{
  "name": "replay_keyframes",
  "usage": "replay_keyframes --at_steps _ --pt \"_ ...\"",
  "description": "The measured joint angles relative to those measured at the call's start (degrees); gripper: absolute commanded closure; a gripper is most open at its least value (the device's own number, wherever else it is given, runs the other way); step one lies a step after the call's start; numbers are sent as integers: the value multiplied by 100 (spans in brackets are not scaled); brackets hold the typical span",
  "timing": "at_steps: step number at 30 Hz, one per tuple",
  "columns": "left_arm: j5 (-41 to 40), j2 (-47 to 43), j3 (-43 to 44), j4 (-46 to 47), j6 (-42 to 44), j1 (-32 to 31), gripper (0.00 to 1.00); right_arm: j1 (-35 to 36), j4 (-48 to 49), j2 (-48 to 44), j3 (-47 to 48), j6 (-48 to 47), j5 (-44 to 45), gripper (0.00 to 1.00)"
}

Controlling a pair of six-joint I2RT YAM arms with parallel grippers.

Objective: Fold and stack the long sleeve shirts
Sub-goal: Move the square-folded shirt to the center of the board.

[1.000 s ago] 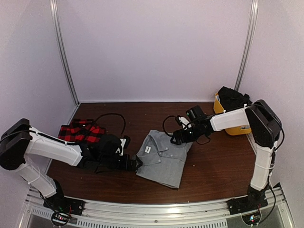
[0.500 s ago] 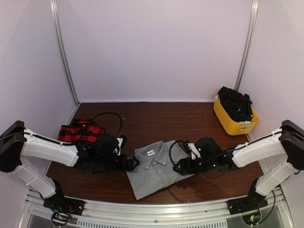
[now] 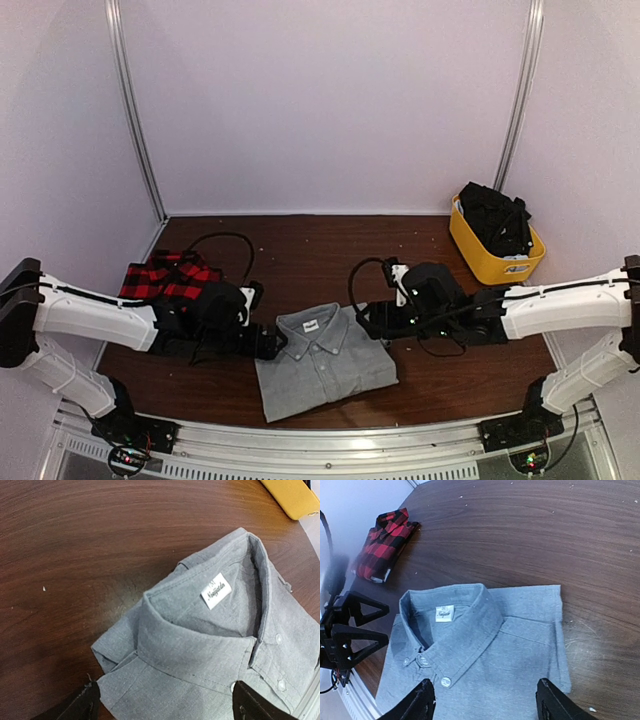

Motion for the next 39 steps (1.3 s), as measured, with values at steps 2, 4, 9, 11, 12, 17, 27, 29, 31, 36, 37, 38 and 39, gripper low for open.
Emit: replay_keyframes --at_steps 2,4,9,11,12,17,27,29,31,36,37,38,39 --pt "-26 0 -17 2 68 -61 7 35 31 149 120 -199 -155 33" --pt "-59 0 -35 7 109 -111 7 125 52 323 142 -385 -380 36" --pt "-153 0 -81 9 184 -142 7 575 50 826 142 -728 -896 37" --pt "-195 15 -85 9 214 -142 7 737 46 1032 142 -798 -1010 37" --pt "-234 37 -85 9 234 -142 7 811 44 1132 142 -837 -1049 38" --pt "-516 175 -79 -146 348 -142 6 885 94 1434 129 -782 -1029 38" --pt "-675 118 192 -625 472 74 4 850 699 1989 247 282 -442 37" --pt "-623 -13 192 -691 492 297 3 793 938 2103 269 555 -345 37" --pt "-608 -208 205 -798 535 553 3 699 1134 2170 267 815 -280 37" --pt "-621 -476 402 -988 774 1550 2 463 1504 2212 127 1309 -98 37" --pt "-638 -472 439 -999 817 1727 2 439 1572 2208 87 1379 -76 37" --pt "-649 -466 474 -1019 874 1961 2 417 1661 2197 31 1447 -61 37" --pt "-664 -442 505 -1027 935 2212 2 404 1784 2175 -66 1541 -33 37"
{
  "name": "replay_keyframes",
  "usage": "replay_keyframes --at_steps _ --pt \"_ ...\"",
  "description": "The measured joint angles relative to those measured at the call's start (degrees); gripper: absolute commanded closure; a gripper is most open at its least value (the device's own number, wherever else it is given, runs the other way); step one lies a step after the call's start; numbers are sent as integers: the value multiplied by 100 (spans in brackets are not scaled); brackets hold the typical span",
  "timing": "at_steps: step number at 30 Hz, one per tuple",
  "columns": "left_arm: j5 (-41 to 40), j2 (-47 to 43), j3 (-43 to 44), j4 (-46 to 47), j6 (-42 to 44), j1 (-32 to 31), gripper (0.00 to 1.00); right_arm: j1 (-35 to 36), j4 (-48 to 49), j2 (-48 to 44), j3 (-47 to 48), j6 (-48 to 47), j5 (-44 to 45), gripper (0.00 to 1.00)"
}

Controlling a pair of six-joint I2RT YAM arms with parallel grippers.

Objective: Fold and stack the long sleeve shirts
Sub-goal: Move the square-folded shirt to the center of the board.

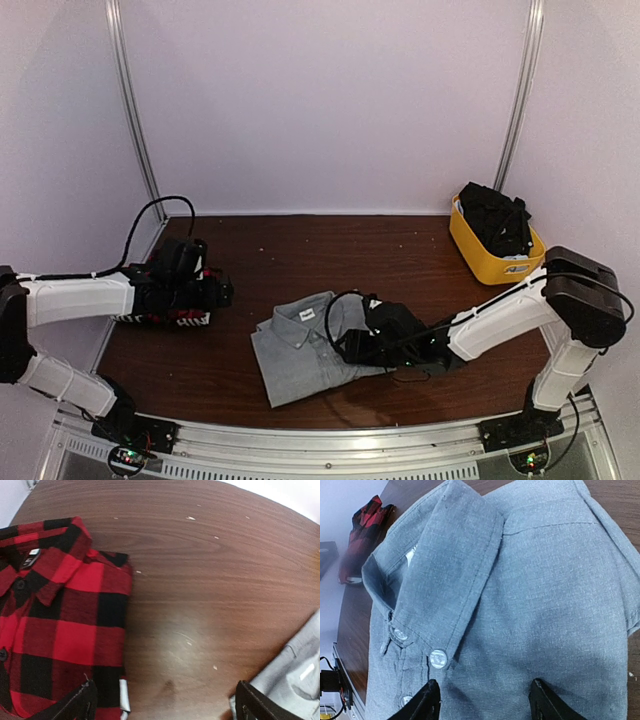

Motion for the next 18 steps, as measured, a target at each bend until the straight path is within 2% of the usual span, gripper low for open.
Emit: replay_keyframes --at_steps 4,7,11,18 --pt "4 343 120 13 179 828 3 -17 407 -160 -398 280 83 37" --pt "15 872 267 31 271 1200 4 -24 614 -413 -780 520 197 37" --pt "175 1478 411 136 343 1246 5 -24 680 -927 -1335 863 417 37" --pt "533 1864 411 538 409 1244 8 -24 352 -1593 -1808 1167 750 33"
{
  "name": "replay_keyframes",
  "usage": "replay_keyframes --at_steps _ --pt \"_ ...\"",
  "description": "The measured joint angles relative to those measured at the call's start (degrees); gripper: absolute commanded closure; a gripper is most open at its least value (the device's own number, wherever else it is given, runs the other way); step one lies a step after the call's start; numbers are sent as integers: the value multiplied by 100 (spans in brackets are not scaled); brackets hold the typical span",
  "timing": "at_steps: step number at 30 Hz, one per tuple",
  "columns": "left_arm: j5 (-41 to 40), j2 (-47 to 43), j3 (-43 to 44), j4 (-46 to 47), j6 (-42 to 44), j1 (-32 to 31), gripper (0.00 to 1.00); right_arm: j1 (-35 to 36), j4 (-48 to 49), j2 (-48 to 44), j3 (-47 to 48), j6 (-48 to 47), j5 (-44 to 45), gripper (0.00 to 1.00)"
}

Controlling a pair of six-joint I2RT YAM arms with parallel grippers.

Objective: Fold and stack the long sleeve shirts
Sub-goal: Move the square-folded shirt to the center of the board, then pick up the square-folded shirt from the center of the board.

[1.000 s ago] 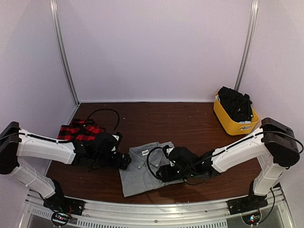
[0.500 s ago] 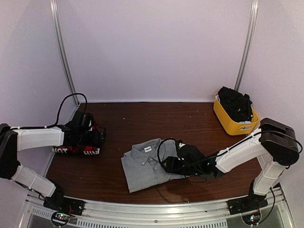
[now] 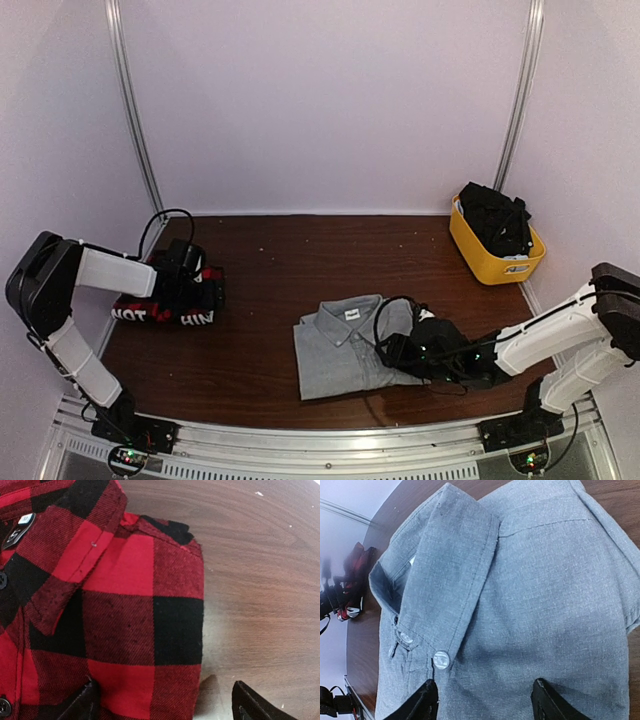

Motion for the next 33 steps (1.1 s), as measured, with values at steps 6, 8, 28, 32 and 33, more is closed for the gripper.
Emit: replay_keyframes --at_steps 6,8,28,32,33 --pt "232 2 -225 691 -256 -348 8 0 -662 -306 31 -24 203 27" --pt "310 70 -216 874 -400 -706 8 0 -901 -409 57 -90 243 24" --pt "1150 688 1449 826 -813 -2736 2 -1897 -2997 -1357 378 -1825 -413 12" --pt "1248 61 1001 846 -881 -2938 3 -2124 -2865 -955 424 -2168 -844 14" --pt "1298 -31 896 850 -925 -3014 4 -2166 -2796 -885 450 -2253 -916 14"
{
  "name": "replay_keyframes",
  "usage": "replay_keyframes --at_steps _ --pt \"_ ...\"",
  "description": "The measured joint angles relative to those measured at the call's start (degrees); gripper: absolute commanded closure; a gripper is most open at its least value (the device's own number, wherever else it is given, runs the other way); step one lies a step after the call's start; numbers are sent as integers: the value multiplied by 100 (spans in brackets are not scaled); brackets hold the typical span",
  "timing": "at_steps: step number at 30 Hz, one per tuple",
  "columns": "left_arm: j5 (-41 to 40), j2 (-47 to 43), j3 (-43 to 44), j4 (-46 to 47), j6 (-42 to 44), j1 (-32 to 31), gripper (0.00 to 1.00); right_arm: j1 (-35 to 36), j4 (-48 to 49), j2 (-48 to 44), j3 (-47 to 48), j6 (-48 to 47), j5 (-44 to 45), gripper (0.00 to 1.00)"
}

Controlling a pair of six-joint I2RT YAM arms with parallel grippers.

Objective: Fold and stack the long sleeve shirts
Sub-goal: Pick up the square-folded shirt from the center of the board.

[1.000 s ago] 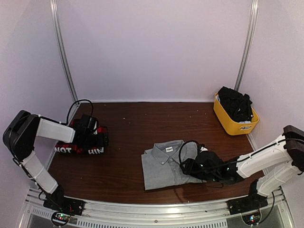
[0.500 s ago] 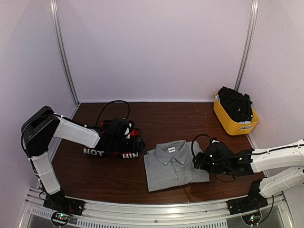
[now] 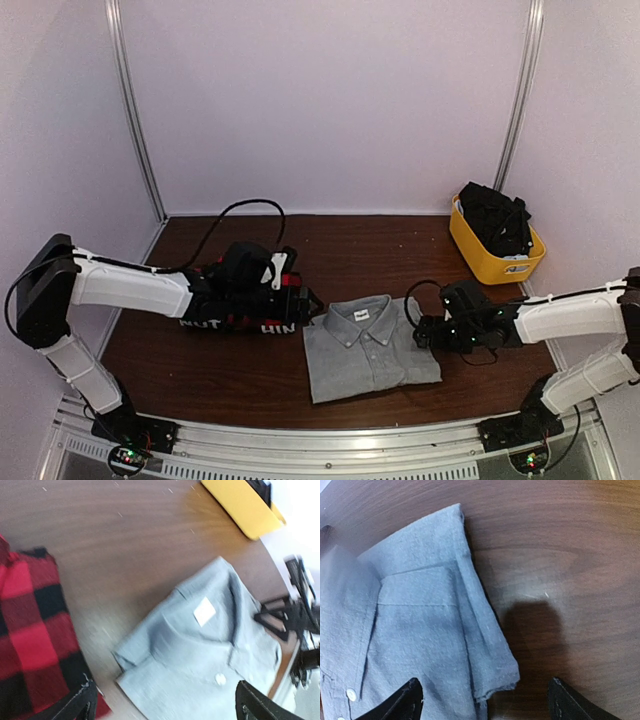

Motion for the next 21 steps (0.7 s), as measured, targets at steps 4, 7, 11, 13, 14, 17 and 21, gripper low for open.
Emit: replay_keyframes --at_steps 4,7,11,13,14,17,21 --pt "254 -267 -671 179 -297 -350 9 -111 361 240 83 -240 -348 20" --pt "472 -330 -1250 260 -590 -422 11 -136 680 378 83 -341 -621 29" --pt "619 -348 -1665 439 -855 -420 14 -140 1185 487 -46 -378 -1021 39" --pt "686 -323 -1696 564 -940 -422 15 -146 1484 472 -203 -354 -1180 43" --pt "730 -284 -1696 632 -973 -422 15 -153 1628 450 -291 -323 -1261 44" --pt "879 -96 -1692 988 -1049 -422 19 -151 2031 387 -538 -214 -1488 46" --pt "1082 208 -1679 1539 -1147 -422 28 -98 2393 348 -750 -57 -1705 45"
